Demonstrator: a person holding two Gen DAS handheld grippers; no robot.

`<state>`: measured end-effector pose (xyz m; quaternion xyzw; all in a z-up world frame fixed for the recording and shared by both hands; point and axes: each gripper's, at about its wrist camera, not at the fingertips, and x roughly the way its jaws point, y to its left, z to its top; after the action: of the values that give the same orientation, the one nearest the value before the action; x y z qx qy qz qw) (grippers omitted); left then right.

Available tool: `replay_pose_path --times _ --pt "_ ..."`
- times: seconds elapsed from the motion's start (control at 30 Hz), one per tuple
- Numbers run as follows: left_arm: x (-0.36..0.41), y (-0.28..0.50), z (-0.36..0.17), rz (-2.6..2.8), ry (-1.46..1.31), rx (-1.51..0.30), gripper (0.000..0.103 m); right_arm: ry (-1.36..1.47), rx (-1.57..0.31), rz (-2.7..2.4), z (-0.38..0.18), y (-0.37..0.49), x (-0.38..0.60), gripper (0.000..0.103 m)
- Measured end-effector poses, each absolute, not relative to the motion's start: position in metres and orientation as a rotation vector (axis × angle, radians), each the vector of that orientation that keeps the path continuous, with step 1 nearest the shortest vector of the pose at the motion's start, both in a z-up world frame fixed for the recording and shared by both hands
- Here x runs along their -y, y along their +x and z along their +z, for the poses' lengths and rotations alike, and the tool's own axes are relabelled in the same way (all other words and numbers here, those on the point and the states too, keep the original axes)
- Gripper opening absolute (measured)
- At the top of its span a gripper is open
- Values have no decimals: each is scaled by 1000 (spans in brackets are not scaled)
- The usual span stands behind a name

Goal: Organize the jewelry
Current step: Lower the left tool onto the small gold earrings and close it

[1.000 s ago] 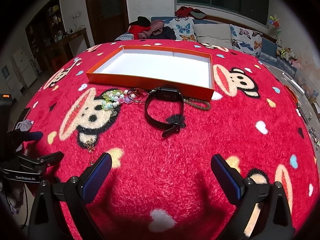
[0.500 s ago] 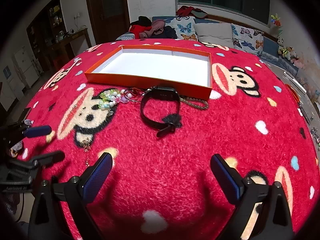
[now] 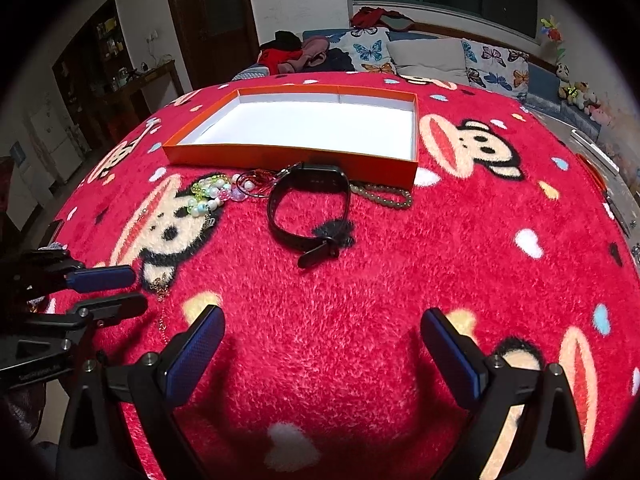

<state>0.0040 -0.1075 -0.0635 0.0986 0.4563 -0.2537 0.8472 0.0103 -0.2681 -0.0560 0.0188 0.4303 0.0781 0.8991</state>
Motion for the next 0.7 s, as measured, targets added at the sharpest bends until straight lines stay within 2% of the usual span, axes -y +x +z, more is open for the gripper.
replay_pose_path --times 0.2,0.5,0.7 --pt "119 9 -69 -552 247 -957 24 57 -894 166 -59 15 273 103" --pt "126 17 -78 -558 285 -952 9 65 -898 175 -62 19 274 103" --pt "121 22 -78 -559 269 -961 8 66 -905 177 -64 20 274 103"
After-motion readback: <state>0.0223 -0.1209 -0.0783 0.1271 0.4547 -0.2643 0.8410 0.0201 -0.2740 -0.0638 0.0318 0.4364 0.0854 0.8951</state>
